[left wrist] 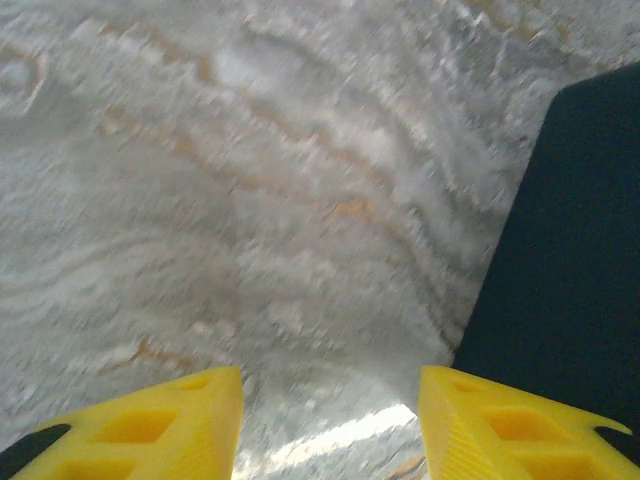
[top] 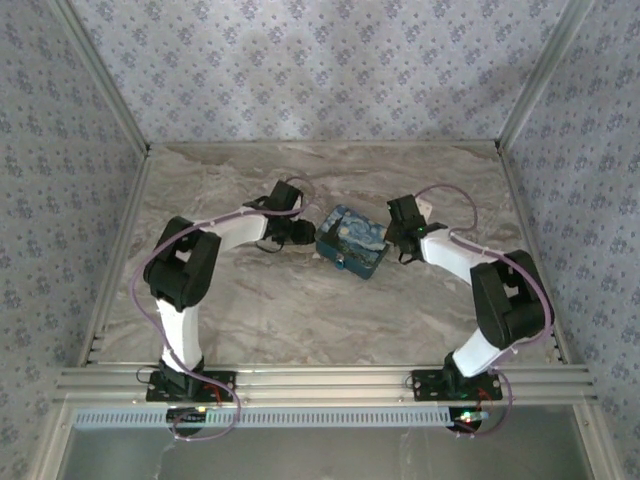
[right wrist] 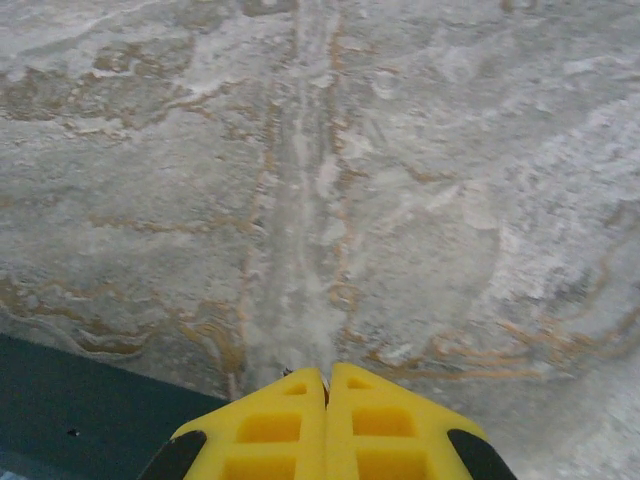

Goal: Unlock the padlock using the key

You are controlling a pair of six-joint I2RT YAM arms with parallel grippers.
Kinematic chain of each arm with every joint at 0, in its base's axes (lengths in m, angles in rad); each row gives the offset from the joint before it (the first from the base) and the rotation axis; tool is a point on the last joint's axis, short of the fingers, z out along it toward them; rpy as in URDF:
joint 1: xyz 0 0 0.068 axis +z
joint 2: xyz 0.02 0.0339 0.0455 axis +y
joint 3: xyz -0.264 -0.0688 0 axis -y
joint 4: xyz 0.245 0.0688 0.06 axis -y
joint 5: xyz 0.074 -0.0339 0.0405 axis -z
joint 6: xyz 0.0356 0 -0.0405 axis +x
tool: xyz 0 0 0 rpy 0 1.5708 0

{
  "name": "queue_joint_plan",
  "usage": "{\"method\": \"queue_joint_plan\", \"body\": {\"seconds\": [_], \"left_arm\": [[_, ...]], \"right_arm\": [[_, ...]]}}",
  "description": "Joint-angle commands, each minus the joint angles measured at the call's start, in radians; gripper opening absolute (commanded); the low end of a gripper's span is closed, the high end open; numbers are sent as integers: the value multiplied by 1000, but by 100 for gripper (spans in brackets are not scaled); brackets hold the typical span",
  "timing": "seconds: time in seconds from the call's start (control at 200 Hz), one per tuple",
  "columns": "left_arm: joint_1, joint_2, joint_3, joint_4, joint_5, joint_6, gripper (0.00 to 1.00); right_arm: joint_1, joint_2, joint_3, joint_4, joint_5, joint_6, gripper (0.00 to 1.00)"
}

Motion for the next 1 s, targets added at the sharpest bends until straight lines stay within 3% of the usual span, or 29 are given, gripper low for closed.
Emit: {"method": "queue_joint_plan", "body": {"seconds": [0.0, 0.54, 0.755, 0.994], "left_arm": [[-5, -73, -44, 78, 8, -55, 49], [38, -193, -200, 93, -162, -153, 49], [60, -285, -278, 82, -220, -182, 56], [82, -405, -356, 23, -258, -192, 58]], "right_arm": [[45, 50, 70, 39, -78, -12, 0], [106, 290, 362, -5, -152, -36, 0], [80, 273, 349, -19, -148, -36, 0], [53, 193, 314, -54, -118, -98, 0]]}}
